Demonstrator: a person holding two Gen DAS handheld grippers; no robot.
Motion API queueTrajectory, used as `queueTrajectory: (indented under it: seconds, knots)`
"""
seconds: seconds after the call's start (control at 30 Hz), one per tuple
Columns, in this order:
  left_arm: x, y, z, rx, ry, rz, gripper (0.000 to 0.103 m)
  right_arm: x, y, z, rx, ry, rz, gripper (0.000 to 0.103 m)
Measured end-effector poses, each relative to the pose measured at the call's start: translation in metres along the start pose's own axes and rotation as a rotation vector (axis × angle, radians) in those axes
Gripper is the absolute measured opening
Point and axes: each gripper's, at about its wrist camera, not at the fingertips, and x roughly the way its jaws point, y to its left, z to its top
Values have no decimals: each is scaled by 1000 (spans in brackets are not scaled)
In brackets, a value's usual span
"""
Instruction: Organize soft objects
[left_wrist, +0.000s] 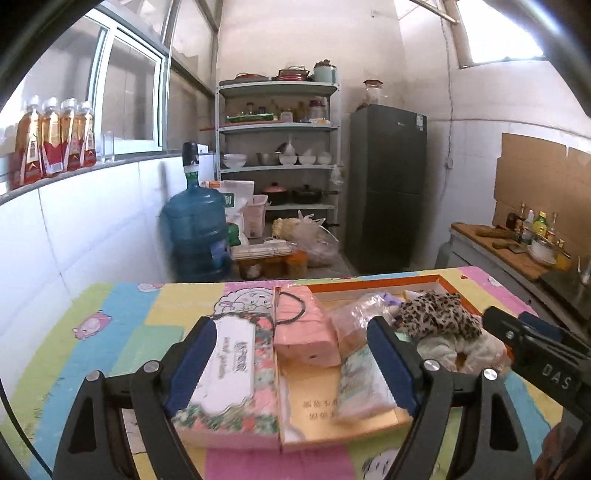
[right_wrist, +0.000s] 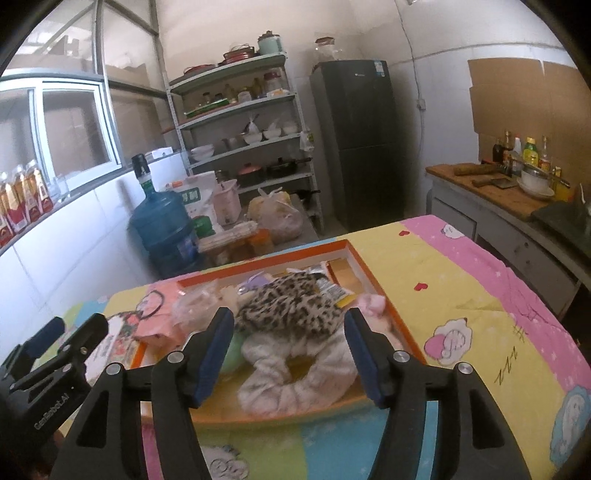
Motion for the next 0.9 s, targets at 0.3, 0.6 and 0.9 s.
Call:
queueTrajectory:
  seconds: [0.3,0.6,0.9]
  knots:
    - [-44,26,-13,-13,-15,6,83,-43,37,-20,-60,-69,-16,74]
    - [-76,49,-27,-39,-21,4,83,-81,64,-36,-86,-125,-10,78]
    - [-109,76,-37,-66,-43,15,83,-118,97,-56,-148,-192,-52,80]
